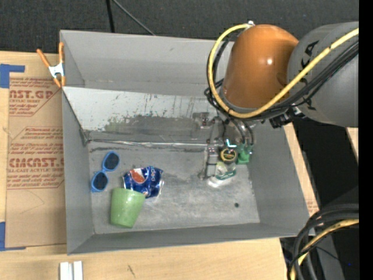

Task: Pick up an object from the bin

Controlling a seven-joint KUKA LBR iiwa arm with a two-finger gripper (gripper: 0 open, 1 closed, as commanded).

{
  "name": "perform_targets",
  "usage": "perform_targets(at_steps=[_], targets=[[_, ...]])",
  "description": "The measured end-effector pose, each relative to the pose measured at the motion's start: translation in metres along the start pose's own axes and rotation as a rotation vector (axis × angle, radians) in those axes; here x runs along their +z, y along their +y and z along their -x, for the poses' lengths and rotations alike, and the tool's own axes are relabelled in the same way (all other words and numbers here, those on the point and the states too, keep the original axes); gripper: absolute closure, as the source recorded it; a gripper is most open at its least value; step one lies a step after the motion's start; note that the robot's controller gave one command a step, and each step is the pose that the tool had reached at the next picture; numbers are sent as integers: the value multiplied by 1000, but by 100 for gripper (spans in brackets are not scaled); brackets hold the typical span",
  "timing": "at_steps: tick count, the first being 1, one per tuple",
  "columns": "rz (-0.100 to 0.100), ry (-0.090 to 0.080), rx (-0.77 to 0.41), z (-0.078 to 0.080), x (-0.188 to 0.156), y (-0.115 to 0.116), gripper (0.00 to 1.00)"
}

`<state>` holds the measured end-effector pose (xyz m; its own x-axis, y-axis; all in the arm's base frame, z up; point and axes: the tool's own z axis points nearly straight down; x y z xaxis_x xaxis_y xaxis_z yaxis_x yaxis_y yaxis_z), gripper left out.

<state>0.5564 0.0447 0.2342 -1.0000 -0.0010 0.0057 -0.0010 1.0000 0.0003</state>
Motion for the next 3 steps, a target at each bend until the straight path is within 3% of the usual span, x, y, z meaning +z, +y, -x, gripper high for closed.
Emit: perform_targets(at_steps=[1, 2, 3], targets=[[0, -3, 5, 25, 57, 1, 0], [-3, -5, -160, -8, 74, -107, 0], [1, -6, 34, 6, 163, -143, 0]])
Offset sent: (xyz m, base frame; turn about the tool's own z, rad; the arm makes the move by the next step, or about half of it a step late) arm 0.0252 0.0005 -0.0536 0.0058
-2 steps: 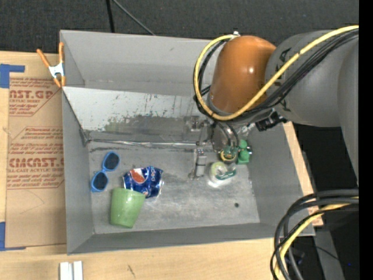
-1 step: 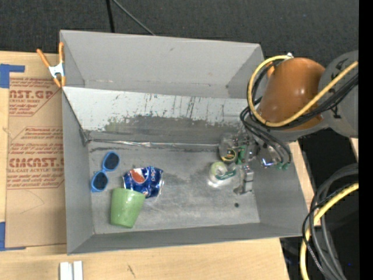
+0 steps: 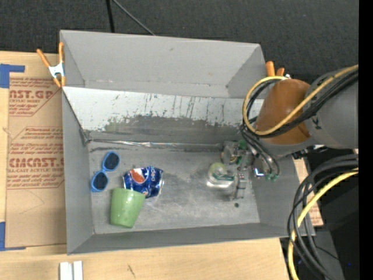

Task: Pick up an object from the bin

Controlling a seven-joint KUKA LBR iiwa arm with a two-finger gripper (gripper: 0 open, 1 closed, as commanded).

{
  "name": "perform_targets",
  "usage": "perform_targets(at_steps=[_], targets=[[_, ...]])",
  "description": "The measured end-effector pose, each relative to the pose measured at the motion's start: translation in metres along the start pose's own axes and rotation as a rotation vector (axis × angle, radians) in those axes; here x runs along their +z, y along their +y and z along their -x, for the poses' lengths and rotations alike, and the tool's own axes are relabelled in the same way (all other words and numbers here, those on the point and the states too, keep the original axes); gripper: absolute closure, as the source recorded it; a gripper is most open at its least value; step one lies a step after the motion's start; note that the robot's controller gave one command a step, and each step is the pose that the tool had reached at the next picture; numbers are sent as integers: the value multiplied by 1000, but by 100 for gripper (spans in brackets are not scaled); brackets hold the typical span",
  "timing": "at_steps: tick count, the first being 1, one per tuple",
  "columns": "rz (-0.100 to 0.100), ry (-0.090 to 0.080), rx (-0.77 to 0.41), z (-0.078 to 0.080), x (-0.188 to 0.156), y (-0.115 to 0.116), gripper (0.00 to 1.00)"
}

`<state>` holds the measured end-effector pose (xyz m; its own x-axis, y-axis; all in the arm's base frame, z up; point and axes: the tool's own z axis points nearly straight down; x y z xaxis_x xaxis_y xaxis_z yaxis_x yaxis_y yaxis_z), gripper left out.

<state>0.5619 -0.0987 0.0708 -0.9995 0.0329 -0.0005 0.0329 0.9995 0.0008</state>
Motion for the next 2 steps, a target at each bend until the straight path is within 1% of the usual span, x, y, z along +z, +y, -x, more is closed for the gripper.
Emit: perform_targets(at_steps=[1, 2], targets=[[0, 0, -2, 1, -3, 1, 100], [-2, -9, -130, -25, -155, 6, 100]])
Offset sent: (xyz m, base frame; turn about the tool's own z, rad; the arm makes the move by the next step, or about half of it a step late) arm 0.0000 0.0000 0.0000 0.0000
